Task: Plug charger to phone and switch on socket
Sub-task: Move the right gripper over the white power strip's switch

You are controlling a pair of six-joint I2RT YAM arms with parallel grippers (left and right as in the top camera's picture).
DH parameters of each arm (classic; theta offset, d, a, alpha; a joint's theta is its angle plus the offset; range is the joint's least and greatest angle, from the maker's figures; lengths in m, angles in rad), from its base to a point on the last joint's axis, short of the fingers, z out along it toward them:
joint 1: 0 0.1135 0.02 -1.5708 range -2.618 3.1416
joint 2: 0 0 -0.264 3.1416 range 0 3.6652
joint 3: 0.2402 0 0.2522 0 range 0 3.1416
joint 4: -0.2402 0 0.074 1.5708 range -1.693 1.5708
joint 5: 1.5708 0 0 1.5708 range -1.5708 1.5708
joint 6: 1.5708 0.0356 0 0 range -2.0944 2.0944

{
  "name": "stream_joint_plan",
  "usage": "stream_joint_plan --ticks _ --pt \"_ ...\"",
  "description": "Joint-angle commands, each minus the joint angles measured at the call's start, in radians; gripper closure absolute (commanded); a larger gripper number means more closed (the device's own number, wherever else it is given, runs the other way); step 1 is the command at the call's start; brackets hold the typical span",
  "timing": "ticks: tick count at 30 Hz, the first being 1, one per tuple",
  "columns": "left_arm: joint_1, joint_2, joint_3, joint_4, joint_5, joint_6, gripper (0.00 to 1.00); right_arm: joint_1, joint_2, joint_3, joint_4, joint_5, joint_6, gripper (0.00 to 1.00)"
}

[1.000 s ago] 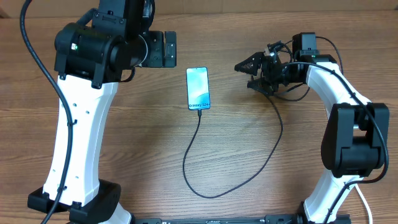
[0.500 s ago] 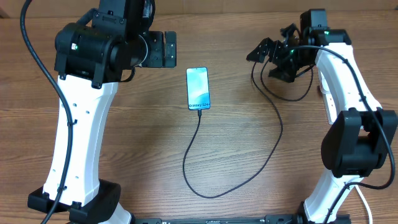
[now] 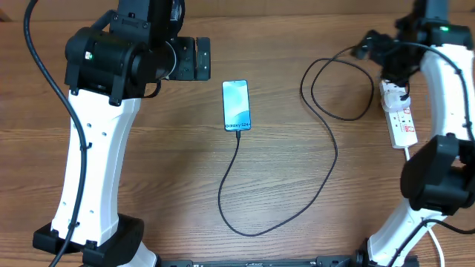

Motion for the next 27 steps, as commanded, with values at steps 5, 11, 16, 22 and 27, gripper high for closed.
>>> stream_joint_plan --ticks 5,11,16,22,27 --pt "0.005 -0.007 -0.001 0.002 -0.013 0.011 0.0 -0.177 -0.01 0.067 -0.021 0.025 -0.004 0.0" --pt "0.005 -0.007 -0.001 0.002 -0.013 0.011 0.0 -0.318 -0.01 0.067 -0.028 0.019 -0.013 0.0" --pt "0.005 -0.007 -0.001 0.002 -0.013 0.011 0.0 -0.385 -0.01 0.065 -0.043 -0.097 -0.137 0.0" --pt "0.005 -0.007 -0.001 0.002 -0.013 0.011 0.0 -0.385 -0.009 0.029 -0.053 -0.133 -0.271 0.0" --pt "0.005 -0.007 -0.001 0.002 -0.013 0.011 0.0 -0.373 -0.009 -0.033 -0.042 -0.154 -0.322 0.0"
